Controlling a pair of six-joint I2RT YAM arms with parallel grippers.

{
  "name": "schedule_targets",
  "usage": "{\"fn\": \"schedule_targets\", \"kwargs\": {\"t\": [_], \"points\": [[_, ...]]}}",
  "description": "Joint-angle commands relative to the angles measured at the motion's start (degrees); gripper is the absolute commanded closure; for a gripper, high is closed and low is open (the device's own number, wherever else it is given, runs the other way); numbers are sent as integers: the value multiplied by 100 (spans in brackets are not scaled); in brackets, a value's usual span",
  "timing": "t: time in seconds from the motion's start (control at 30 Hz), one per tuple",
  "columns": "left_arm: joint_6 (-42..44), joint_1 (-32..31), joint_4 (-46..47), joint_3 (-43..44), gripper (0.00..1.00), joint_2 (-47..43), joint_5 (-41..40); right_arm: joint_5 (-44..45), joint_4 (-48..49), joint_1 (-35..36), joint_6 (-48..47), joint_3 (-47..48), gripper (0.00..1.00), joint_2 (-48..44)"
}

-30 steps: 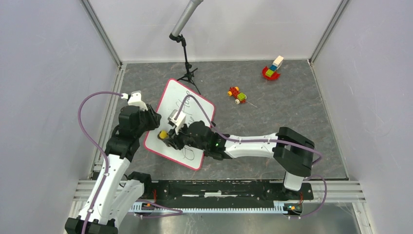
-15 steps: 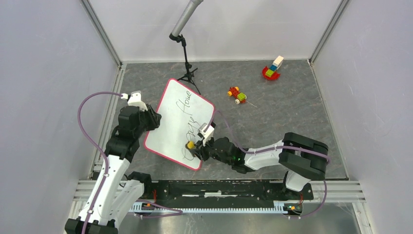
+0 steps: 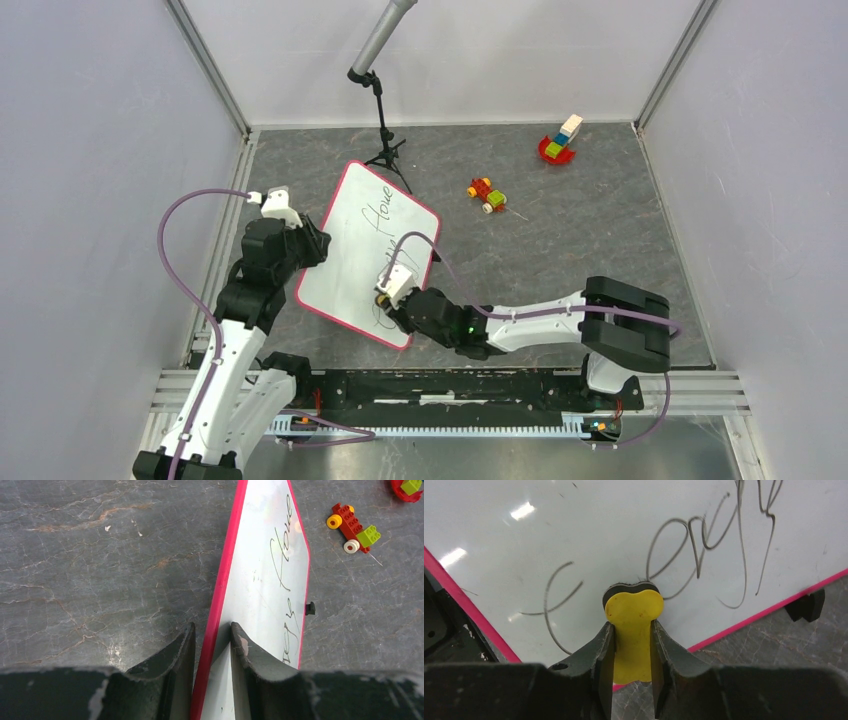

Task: Erase the whiteboard

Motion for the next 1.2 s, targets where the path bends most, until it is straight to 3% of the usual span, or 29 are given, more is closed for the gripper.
{"fn": "schedule_targets", "kwargs": {"t": [0.0, 0.2, 0.5, 0.7, 1.17], "points": [[-160, -123, -285, -69, 98, -1, 370, -941, 18, 250, -262, 937, 100, 358], [-160, -123, -283, -60, 98, 47, 392, -1087, 357, 241, -426, 1029, 100, 501], [-160, -124, -283, -58, 98, 56, 374, -1084, 1134, 226, -212, -1067, 100, 91], [-160, -123, -288, -55, 98, 101, 409, -744, 1193, 119, 15, -1749, 100, -89], [-156, -128, -283, -61, 98, 36, 370, -1605, 1109, 333, -932, 426, 100, 114]]}}
